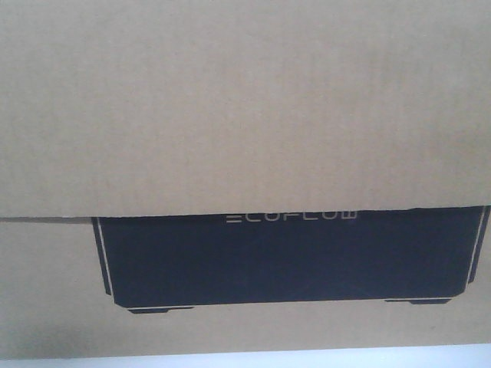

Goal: Grab box from left shelf to table start

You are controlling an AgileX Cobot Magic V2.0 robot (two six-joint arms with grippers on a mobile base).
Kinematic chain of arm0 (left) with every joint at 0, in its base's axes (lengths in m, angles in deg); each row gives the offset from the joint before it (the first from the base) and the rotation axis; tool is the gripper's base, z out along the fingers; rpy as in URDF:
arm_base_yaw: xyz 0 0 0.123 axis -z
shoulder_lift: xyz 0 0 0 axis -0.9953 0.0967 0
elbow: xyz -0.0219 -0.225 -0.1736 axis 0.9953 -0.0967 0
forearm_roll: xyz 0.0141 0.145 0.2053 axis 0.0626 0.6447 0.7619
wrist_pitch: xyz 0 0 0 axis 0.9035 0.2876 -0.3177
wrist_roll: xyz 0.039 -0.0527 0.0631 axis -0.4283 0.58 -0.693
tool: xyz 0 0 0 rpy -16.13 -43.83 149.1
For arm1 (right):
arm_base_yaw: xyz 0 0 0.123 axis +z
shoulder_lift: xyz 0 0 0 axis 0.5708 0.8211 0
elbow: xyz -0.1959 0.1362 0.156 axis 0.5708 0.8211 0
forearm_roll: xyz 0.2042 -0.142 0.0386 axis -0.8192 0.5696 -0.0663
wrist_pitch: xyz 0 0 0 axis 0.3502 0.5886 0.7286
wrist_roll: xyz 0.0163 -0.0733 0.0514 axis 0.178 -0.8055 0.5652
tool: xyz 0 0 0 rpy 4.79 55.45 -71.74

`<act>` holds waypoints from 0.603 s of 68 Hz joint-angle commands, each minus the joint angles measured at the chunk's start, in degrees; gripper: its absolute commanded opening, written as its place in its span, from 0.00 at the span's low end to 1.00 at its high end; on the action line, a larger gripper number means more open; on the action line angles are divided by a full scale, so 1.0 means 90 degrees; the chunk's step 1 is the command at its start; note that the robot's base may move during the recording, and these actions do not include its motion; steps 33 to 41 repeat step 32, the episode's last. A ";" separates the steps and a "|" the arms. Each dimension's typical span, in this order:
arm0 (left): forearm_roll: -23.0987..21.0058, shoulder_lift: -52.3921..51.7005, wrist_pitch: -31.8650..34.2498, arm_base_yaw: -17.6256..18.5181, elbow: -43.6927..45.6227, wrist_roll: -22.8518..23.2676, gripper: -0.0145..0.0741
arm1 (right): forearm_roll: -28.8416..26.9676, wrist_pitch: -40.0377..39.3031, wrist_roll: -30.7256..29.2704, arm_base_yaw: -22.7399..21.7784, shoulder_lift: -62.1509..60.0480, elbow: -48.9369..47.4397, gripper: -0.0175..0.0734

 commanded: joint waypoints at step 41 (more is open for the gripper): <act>0.0012 -0.0095 0.0541 0.0005 0.0024 -0.0014 0.06 | 0.0052 -0.0557 -0.0006 -0.0032 -0.0070 0.0027 0.25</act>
